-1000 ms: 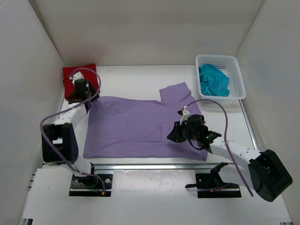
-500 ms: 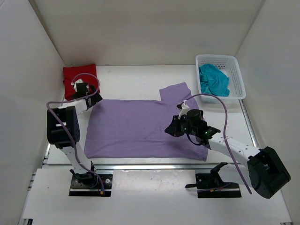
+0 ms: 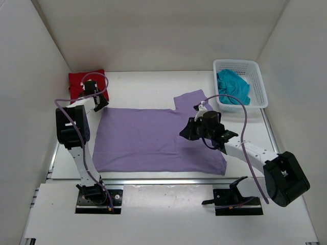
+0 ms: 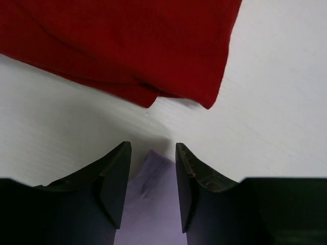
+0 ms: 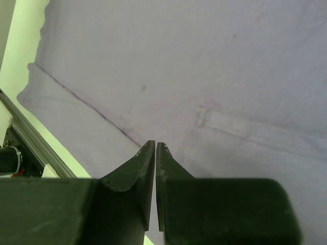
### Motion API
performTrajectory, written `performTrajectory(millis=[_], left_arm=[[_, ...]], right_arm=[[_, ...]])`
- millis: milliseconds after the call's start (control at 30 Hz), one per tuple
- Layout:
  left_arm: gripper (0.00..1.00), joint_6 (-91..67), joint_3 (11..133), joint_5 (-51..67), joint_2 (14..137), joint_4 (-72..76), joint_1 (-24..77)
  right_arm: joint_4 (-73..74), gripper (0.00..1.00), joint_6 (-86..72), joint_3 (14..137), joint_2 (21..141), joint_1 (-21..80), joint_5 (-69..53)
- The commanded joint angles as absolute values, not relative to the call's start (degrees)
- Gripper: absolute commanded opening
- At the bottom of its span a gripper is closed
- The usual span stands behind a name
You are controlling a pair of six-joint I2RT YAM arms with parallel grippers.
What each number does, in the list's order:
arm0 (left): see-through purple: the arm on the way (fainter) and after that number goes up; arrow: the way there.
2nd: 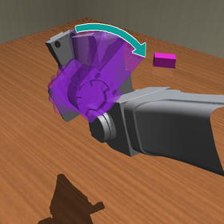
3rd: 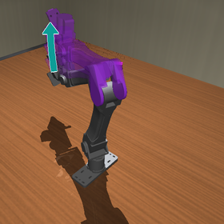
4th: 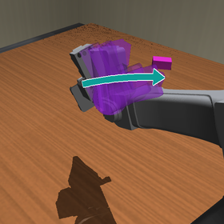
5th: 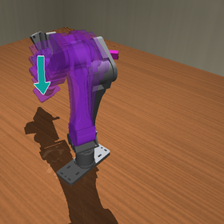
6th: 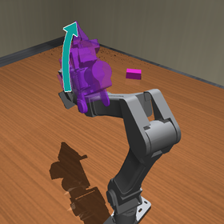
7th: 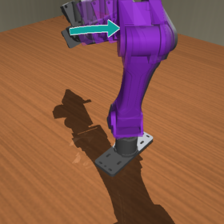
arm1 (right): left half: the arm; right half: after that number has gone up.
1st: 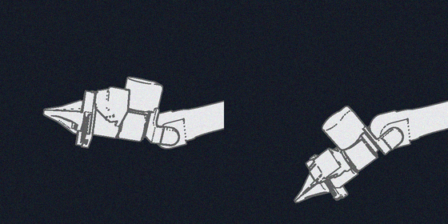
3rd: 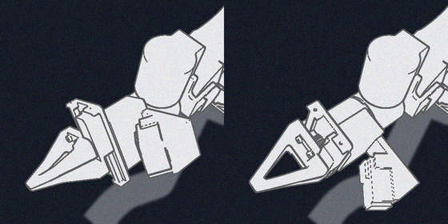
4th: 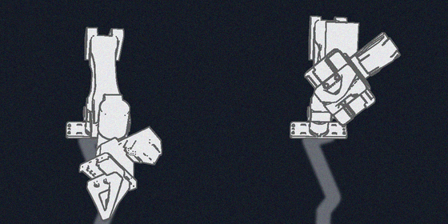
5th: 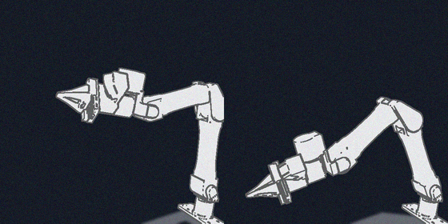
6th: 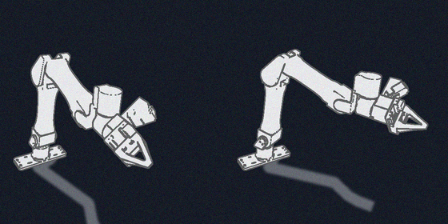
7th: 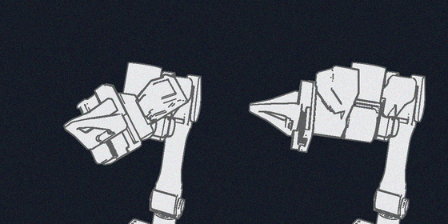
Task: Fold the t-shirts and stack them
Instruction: Grap the side of the flattened tshirt furthest away from the robot with both arms
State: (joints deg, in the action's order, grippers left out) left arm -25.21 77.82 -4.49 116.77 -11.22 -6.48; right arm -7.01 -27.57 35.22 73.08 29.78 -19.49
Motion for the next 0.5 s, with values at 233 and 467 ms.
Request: performTrajectory(millis=[233,467], left_arm=[[0.45,-21.9,86.6,-4.8,119.9,-22.1,-5.4],[0.32,-22.0,86.2,-5.9,119.5,-22.9,-5.6]], right_arm=[[-10.0,0.05,-27.0,36.8,70.4,26.8,-19.8],[-11.5,0.07,-27.6,39.5,69.3,19.9,-22.1]])
